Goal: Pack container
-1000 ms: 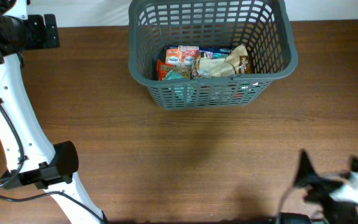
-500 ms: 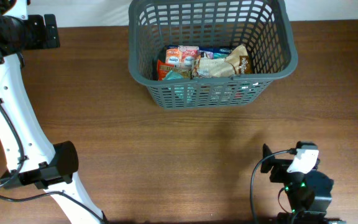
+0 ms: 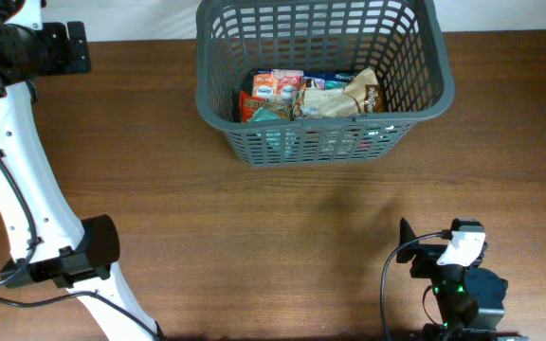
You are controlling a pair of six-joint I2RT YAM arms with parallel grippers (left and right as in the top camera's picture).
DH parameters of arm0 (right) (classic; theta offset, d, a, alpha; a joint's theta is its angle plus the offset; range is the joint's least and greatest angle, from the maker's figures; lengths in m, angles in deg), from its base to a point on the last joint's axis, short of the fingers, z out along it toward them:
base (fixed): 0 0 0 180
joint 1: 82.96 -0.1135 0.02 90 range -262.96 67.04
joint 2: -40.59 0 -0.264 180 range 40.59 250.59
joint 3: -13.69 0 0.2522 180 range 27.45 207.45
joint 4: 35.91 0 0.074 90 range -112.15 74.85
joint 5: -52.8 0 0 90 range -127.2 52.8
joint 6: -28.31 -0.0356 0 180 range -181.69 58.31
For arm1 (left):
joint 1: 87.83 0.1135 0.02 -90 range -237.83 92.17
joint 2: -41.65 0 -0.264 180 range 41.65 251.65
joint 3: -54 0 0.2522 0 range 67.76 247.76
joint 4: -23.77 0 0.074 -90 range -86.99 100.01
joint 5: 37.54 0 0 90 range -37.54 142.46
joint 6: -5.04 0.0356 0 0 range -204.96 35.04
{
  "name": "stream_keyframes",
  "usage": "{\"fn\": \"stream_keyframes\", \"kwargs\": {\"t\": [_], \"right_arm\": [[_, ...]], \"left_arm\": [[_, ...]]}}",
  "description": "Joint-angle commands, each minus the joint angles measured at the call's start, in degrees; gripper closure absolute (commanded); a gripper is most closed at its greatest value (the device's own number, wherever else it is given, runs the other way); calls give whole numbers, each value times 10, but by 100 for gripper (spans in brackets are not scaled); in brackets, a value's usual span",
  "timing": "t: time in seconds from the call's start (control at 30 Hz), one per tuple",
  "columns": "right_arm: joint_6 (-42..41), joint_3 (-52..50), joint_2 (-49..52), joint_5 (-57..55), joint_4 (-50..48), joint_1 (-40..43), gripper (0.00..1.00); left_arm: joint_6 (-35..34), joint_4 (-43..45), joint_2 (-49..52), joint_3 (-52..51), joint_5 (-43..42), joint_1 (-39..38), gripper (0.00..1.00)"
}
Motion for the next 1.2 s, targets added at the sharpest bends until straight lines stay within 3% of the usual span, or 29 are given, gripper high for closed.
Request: {"fn": "stream_keyframes", "kwargs": {"t": [0.0, 0.37, 0.53, 0.87, 1.07, 1.17], "right_arm": [[4, -5, -7, 5, -1, -5, 1], [4, -5, -7, 5, -1, -5, 1], [4, -5, -7, 5, -1, -5, 1], [4, -5, -7, 5, -1, -5, 1], [4, -5, -7, 5, -1, -5, 1], [4, -5, -7, 5, -1, -5, 1]], "left_arm": [[-5, -1, -5, -2, 4, 1, 1], [-5, -1, -5, -2, 4, -2, 1], [-5, 0, -84, -61, 4, -19, 1], [-4, 18, -452, -524, 7, -63, 1], [-5, 332, -696, -813, -25, -63, 1], [-5, 444, -818, -944, -25, -63, 1]]}}
